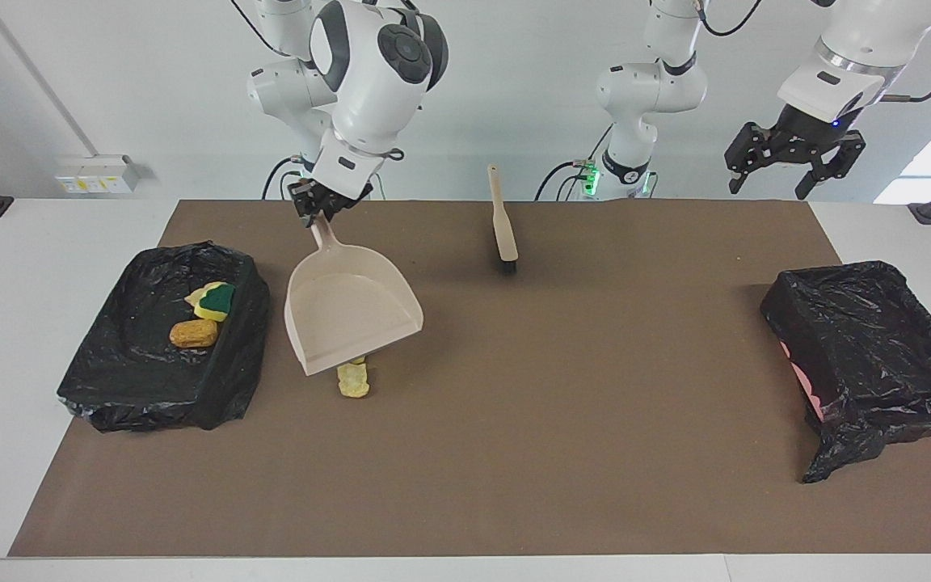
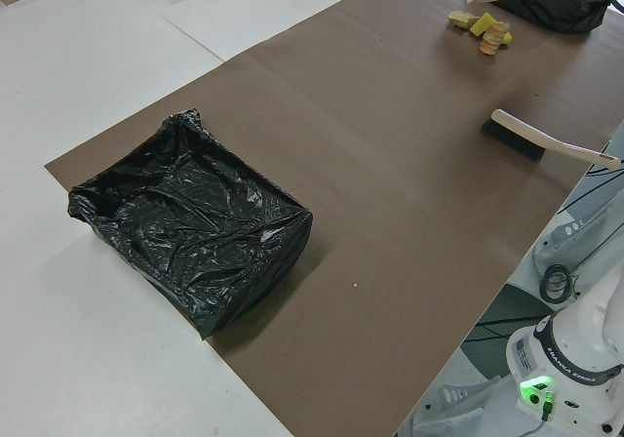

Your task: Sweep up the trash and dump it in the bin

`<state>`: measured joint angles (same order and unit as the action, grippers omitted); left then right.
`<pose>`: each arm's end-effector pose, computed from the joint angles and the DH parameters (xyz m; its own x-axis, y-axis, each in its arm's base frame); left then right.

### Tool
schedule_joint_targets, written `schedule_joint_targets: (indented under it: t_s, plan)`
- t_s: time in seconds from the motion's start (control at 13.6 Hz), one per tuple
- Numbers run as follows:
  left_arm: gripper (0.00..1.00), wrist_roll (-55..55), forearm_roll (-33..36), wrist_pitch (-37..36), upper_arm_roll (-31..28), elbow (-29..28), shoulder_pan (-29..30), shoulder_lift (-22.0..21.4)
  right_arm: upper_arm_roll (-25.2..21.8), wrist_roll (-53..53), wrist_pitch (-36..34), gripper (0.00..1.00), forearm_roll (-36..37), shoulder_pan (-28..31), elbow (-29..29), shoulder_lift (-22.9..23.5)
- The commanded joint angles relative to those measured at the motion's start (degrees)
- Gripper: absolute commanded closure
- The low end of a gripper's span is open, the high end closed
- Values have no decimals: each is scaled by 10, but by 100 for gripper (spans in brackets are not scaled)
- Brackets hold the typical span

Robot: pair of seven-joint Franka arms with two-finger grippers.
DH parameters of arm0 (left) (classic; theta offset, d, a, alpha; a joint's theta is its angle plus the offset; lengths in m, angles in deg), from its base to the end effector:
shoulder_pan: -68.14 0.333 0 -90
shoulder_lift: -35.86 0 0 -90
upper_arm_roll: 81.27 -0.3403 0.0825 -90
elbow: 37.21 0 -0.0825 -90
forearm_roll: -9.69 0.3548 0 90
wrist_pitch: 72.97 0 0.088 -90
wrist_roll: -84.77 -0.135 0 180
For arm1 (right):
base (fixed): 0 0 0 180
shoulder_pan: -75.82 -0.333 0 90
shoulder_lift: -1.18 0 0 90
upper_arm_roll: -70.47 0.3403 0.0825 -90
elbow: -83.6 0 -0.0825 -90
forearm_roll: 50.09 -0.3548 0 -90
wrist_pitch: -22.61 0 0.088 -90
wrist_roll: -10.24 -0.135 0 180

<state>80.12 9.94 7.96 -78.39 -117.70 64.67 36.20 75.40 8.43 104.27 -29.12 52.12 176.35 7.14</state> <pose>0.5068 -0.0557 0.6760 0.9818 -0.1901 0.0014 -0.1901 -0.9818 -0.0041 0.4882 0.2044 0.5452 0.8796 0.3897 -0.2727 0.4684 -0.8094 0.3542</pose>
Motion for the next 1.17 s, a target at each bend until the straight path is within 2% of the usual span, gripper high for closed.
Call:
schedule_joint_targets:
  t_s: [0.0,0.22,0.51,0.59,0.73,1.1]
  plan:
    - [0,-8,-1,0,6,-31,9,-25,-2,-158,32,100,-74,-25,-93,88]
    - [0,-11,0,0,6,-27,9,-24,-2,-291,110,100,-131,-52,-150,166]
    - [0,-6,0,-5,6,-27,9,-24,3,-413,192,100,-174,-85,-302,326]
    - [0,-6,0,-6,6,-27,10,-25,6,-420,238,100,-175,-86,-307,346]
    - [0,-6,0,-6,6,-27,13,-25,3,-424,277,100,-175,-114,-306,367]
    - [0,-6,0,-6,6,-27,12,-25,5,-370,289,100,-179,-102,-285,379]
